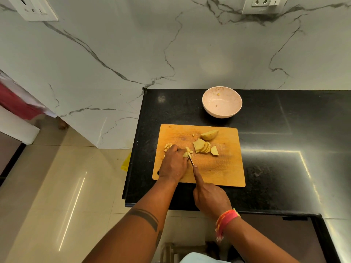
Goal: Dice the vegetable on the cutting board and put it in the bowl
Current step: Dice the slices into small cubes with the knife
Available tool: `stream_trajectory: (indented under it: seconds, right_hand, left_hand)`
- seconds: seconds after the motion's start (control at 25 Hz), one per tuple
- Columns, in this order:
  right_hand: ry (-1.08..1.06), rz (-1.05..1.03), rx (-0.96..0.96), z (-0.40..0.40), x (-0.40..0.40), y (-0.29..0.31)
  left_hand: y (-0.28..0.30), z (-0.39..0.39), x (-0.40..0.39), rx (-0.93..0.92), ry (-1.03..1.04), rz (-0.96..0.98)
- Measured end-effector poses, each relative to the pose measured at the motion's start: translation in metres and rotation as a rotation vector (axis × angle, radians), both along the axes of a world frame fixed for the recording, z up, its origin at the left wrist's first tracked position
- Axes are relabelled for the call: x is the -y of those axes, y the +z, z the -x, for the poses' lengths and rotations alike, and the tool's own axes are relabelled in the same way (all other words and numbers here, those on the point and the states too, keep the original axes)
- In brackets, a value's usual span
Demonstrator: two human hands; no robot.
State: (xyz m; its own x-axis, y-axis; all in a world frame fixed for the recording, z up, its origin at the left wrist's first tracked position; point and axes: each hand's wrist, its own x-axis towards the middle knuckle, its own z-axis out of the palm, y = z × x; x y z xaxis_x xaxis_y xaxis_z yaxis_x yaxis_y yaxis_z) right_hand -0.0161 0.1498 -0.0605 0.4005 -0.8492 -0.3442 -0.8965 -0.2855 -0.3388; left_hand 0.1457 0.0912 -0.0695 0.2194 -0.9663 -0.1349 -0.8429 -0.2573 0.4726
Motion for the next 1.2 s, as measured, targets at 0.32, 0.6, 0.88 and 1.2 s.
stream_trajectory:
  seconds: [0.32, 0.6, 0.88, 1.2]
  right_hand:
    - [-0.024, 0.052, 0.072, -0.001, 0.005, 0.007]
    - [0.005, 0.016, 0.046, -0.025, 0.027, 0.005]
    - [0.038, 0.019, 0.022, 0.000, -0.001, -0.007]
    - [0.014, 0.053, 0.113, -0.007, 0.007, 0.004]
  left_hand:
    - [-0.005, -0.007, -0.013, -0.066, 0.025, 0.048]
    - [-0.007, -0.006, -0.008, -0.021, 0.042, 0.045]
    - [-0.008, -0.005, -0.007, -0.013, 0.044, 0.047]
    - [-0.009, -0.010, -0.019, -0.126, 0.065, 0.092]
